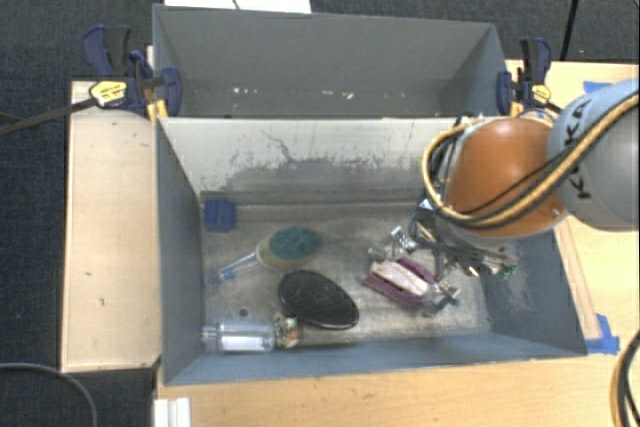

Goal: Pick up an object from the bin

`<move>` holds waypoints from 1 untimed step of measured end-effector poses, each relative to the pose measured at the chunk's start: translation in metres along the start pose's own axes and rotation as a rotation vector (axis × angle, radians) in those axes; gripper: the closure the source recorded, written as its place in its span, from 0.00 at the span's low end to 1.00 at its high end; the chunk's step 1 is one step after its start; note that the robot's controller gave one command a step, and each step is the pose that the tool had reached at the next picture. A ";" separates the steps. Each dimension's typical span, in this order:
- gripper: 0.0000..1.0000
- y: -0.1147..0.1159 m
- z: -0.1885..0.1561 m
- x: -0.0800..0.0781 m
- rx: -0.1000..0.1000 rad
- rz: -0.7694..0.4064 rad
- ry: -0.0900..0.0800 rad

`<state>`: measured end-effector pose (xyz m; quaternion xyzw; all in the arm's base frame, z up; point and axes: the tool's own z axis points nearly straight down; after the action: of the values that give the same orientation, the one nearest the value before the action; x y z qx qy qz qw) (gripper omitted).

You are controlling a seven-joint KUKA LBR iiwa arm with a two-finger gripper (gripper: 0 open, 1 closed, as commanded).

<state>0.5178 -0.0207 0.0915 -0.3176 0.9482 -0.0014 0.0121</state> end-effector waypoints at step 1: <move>1.00 0.001 0.001 0.004 -0.008 0.000 0.019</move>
Offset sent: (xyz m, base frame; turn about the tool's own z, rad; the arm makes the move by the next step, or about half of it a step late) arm 0.0000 0.0000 0.0000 0.0000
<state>0.5140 -0.0225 0.0905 -0.3178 0.9482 -0.0004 0.0019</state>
